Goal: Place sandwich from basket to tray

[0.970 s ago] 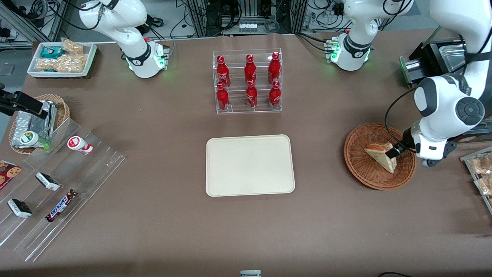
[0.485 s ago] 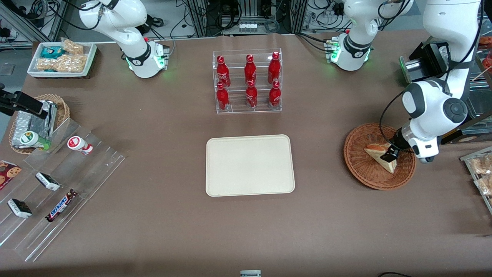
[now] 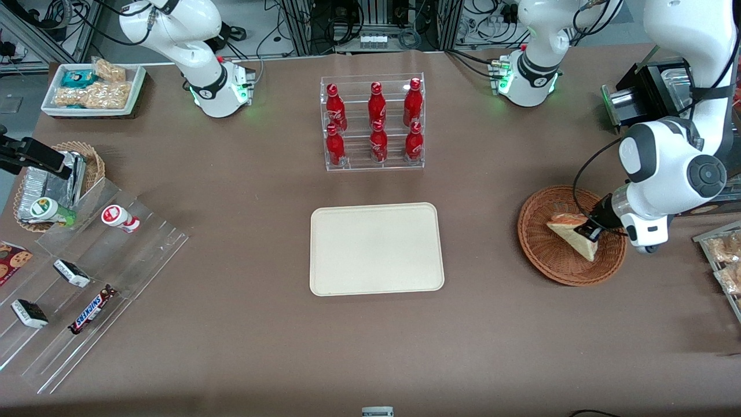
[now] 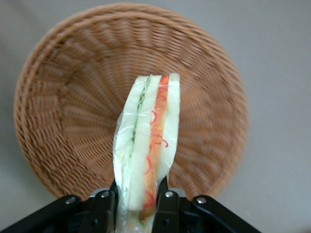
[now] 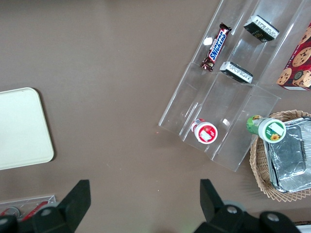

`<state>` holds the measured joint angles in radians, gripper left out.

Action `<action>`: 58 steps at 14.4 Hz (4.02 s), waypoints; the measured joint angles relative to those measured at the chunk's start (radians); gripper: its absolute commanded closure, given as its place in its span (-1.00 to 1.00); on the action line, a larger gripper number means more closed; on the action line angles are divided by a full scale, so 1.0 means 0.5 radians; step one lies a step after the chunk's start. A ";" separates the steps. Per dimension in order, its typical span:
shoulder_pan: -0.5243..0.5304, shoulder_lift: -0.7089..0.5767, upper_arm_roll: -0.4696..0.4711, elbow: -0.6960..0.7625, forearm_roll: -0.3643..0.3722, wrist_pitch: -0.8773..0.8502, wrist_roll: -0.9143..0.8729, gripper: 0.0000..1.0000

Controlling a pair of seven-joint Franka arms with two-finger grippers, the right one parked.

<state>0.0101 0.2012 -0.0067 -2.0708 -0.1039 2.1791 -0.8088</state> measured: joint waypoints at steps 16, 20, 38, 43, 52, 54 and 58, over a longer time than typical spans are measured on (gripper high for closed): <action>-1.238 0.941 -0.195 1.168 0.131 0.122 -0.042 0.84; -1.318 1.055 -0.193 1.242 0.204 0.121 -0.073 0.82; -1.073 0.411 -0.015 1.134 0.246 -0.519 -0.100 -1.00; -0.621 0.169 0.000 0.923 0.248 -0.631 0.451 -1.00; -0.025 -0.242 -0.066 0.914 0.222 -1.123 1.476 -1.00; -0.001 -0.300 -0.066 0.922 0.220 -1.151 1.585 -1.00; 0.002 -0.322 -0.065 0.995 0.176 -1.152 1.613 -1.00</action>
<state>0.0110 0.0400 -0.0394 -1.5733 -0.0158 1.6033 -0.0021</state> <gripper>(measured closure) 0.000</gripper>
